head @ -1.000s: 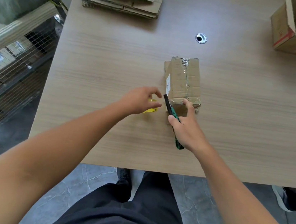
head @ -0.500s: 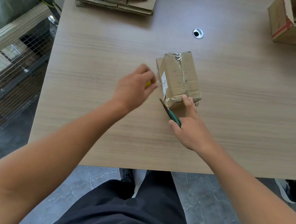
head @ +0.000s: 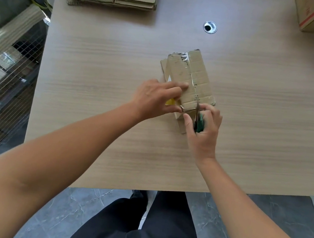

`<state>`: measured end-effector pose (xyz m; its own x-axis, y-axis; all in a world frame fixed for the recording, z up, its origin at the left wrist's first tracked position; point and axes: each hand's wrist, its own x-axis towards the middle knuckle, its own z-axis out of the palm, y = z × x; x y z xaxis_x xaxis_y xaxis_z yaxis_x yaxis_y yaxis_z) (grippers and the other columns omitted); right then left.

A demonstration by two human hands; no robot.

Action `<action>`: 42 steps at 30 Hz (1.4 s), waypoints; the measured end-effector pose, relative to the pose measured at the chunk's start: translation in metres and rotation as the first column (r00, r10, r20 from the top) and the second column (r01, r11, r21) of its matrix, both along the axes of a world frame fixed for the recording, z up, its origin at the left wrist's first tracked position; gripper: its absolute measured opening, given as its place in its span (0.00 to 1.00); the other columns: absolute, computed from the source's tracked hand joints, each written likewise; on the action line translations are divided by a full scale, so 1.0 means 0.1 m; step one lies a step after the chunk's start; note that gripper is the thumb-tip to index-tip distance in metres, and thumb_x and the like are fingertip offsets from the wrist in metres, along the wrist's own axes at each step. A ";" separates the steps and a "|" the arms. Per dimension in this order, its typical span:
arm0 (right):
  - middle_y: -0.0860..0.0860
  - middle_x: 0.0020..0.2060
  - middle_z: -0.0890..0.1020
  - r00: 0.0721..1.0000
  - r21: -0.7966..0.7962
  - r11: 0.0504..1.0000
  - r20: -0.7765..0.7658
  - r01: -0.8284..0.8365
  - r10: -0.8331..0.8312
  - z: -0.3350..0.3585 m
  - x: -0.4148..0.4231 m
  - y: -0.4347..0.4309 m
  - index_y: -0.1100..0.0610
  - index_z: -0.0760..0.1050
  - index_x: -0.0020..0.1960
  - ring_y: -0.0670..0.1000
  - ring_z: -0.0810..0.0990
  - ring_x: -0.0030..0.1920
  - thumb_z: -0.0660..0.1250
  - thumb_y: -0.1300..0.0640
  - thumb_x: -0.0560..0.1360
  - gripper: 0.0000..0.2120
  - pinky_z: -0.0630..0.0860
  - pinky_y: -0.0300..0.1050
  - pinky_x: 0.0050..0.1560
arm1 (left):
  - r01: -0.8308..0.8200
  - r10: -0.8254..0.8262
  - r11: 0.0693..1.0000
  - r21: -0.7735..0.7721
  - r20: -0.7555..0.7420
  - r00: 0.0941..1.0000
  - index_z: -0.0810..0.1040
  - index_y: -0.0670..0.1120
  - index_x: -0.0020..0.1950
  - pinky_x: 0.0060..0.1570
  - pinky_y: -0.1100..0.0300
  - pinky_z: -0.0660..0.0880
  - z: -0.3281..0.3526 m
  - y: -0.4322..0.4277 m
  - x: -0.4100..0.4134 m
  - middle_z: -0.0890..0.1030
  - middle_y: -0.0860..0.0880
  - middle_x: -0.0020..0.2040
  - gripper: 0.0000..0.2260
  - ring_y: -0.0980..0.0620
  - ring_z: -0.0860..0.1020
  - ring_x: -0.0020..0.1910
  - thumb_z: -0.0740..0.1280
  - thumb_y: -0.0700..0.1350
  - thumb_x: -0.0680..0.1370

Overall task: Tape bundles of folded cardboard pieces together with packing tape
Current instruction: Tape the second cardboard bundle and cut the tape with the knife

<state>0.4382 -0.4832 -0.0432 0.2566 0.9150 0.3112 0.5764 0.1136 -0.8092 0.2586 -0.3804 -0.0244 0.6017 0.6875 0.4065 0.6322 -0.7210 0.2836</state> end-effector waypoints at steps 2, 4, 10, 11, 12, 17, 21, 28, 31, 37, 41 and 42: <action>0.55 0.60 0.75 0.997 0.005 0.997 -0.020 0.071 -0.071 -0.10 0.02 0.05 0.51 0.71 0.44 0.54 0.72 0.59 0.72 0.56 0.75 0.09 0.70 0.59 0.62 | -0.036 0.035 0.999 0.035 0.017 0.999 0.78 0.45 0.41 0.34 0.59 0.71 -0.06 0.00 0.02 0.83 0.54 0.63 0.18 0.46 0.79 0.32 0.77 0.59 0.71; 0.59 0.64 0.73 0.984 -0.024 0.994 -0.143 0.108 -0.111 -0.15 0.03 0.12 0.43 0.73 0.53 0.62 0.73 0.62 0.71 0.58 0.77 0.12 0.71 0.64 0.65 | -0.055 0.053 0.997 0.051 0.038 0.998 0.78 0.45 0.41 0.34 0.58 0.70 -0.10 0.00 0.03 0.83 0.54 0.62 0.20 0.47 0.79 0.32 0.77 0.60 0.71; 0.56 0.62 0.69 0.950 -0.067 0.988 -0.272 0.139 -0.153 -0.18 -0.10 0.24 0.28 0.65 0.71 0.67 0.73 0.63 0.68 0.52 0.80 0.27 0.68 0.71 0.69 | -0.141 0.137 0.989 0.034 0.091 0.986 0.79 0.44 0.40 0.31 0.55 0.75 -0.12 -0.08 0.21 0.84 0.53 0.58 0.19 0.47 0.82 0.37 0.76 0.60 0.72; 0.56 0.62 0.68 0.963 -0.057 0.989 -0.227 0.137 -0.147 -0.22 -0.08 0.25 0.27 0.62 0.72 0.66 0.73 0.65 0.68 0.48 0.80 0.28 0.66 0.69 0.71 | -0.125 0.125 0.992 -0.006 0.110 0.986 0.80 0.44 0.40 0.30 0.54 0.75 -0.10 -0.05 0.21 0.84 0.53 0.58 0.19 0.47 0.82 0.36 0.76 0.59 0.72; 0.55 0.62 0.68 0.974 -0.059 0.990 -0.181 0.127 -0.135 -0.25 -0.06 0.25 0.28 0.60 0.75 0.69 0.71 0.68 0.69 0.46 0.80 0.29 0.65 0.68 0.73 | -0.097 0.100 0.995 -0.033 0.117 0.988 0.80 0.44 0.39 0.30 0.53 0.75 -0.09 -0.01 0.20 0.84 0.53 0.58 0.18 0.46 0.82 0.36 0.76 0.59 0.73; 0.54 0.70 0.67 0.972 0.002 1.000 -0.234 -0.012 0.012 -0.41 0.10 0.31 0.36 0.71 0.67 0.67 0.71 0.70 0.69 0.47 0.80 0.17 0.70 0.57 0.71 | -0.079 0.079 0.997 -0.005 0.072 0.994 0.80 0.44 0.39 0.31 0.55 0.73 -0.06 0.04 0.22 0.85 0.51 0.55 0.17 0.47 0.81 0.35 0.75 0.58 0.74; 0.51 0.80 0.62 0.977 0.066 0.994 -0.189 -0.090 0.101 -0.52 0.25 0.44 0.54 0.68 0.42 0.68 0.74 0.68 0.66 0.45 0.81 0.16 0.74 0.65 0.60 | -0.126 0.133 0.982 -0.143 0.044 0.990 0.80 0.44 0.40 0.32 0.55 0.74 0.05 -0.04 0.31 0.83 0.51 0.56 0.16 0.47 0.82 0.39 0.76 0.56 0.74; 0.71 0.73 0.64 0.932 0.091 0.947 -0.170 -0.307 0.319 -0.37 0.54 0.65 0.64 0.73 0.42 0.63 0.66 0.76 0.69 0.56 0.81 0.13 0.69 0.64 0.71 | -0.218 0.219 0.868 -0.446 -0.050 0.974 0.76 0.55 0.40 0.56 0.59 0.70 0.58 0.47 -0.28 0.74 0.57 0.69 0.16 0.55 0.77 0.61 0.65 0.67 0.72; 0.68 0.72 0.67 0.922 0.001 0.932 -0.148 -0.362 0.358 -0.18 0.64 0.73 0.66 0.74 0.42 0.57 0.67 0.76 0.70 0.60 0.78 0.11 0.67 0.54 0.74 | -0.302 0.194 0.798 -0.522 -0.251 0.948 0.78 0.55 0.41 0.61 0.58 0.66 0.62 0.81 -0.41 0.64 0.60 0.78 0.13 0.55 0.72 0.70 0.70 0.64 0.74; 0.53 0.75 0.69 0.931 -0.177 0.937 -0.266 -0.302 0.250 0.11 0.64 0.76 0.42 0.72 0.70 0.54 0.70 0.74 0.69 0.66 0.75 0.28 0.66 0.60 0.75 | -0.218 -0.017 0.813 -0.540 -0.396 0.918 0.78 0.54 0.38 0.59 0.55 0.72 0.61 1.15 -0.37 0.57 0.64 0.80 0.18 0.54 0.78 0.61 0.70 0.68 0.71; 0.46 0.72 0.73 0.929 -0.229 0.927 -0.293 -0.296 0.224 0.14 0.54 0.79 0.41 0.74 0.69 0.42 0.72 0.68 0.74 0.55 0.77 0.24 0.68 0.47 0.74 | -0.163 -0.121 0.804 -0.571 -0.426 0.896 0.76 0.55 0.37 0.62 0.54 0.72 0.71 1.38 -0.37 0.58 0.64 0.80 0.14 0.55 0.77 0.63 0.71 0.63 0.74; 0.44 0.73 0.72 0.936 -0.235 0.927 -0.267 -0.292 0.227 0.16 0.51 0.82 0.42 0.76 0.67 0.40 0.70 0.71 0.75 0.53 0.76 0.21 0.66 0.41 0.73 | -0.159 -0.127 0.802 -0.576 -0.424 0.897 0.76 0.54 0.37 0.61 0.54 0.72 0.74 1.41 -0.36 0.60 0.63 0.79 0.13 0.54 0.77 0.61 0.71 0.61 0.75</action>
<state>0.4889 -0.4014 -0.0271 0.0337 0.9994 0.0069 0.3492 -0.0053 -0.9370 0.2227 -0.2397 0.0491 0.5983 0.7124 -0.3669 0.7987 -0.4931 0.3448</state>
